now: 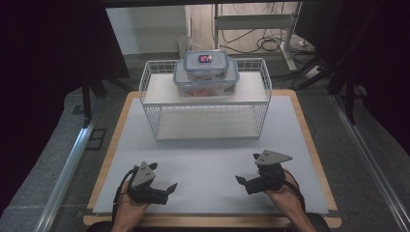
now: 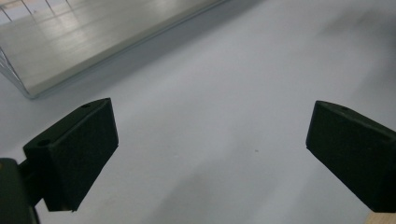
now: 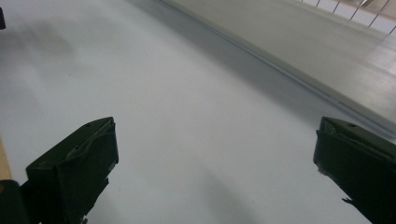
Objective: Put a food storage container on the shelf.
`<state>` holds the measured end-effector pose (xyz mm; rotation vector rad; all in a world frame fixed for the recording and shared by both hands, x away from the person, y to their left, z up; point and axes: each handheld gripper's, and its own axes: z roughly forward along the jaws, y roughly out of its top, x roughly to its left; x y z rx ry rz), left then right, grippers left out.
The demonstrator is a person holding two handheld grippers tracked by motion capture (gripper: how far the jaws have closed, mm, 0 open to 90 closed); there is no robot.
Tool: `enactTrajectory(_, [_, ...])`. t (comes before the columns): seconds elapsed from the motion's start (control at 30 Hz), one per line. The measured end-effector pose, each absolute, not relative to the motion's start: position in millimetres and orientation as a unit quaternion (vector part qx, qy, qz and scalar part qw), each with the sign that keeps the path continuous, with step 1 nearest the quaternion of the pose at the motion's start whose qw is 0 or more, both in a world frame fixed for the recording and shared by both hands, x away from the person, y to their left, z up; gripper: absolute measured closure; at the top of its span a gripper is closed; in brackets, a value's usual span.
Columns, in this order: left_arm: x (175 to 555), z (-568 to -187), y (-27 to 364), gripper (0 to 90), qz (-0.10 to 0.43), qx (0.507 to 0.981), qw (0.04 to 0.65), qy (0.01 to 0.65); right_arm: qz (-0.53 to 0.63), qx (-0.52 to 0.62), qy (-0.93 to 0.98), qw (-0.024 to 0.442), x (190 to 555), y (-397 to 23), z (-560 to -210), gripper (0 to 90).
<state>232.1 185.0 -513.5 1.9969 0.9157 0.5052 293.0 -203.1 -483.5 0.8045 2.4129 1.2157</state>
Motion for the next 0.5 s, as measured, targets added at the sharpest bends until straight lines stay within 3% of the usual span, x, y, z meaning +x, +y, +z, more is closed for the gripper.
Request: enactTrajectory(0.5, [239.4,-524.3,188.6,1.6,0.19,0.805,0.406,0.388,0.4,0.313,0.85,0.14,293.5,-216.2,-500.1,0.0])
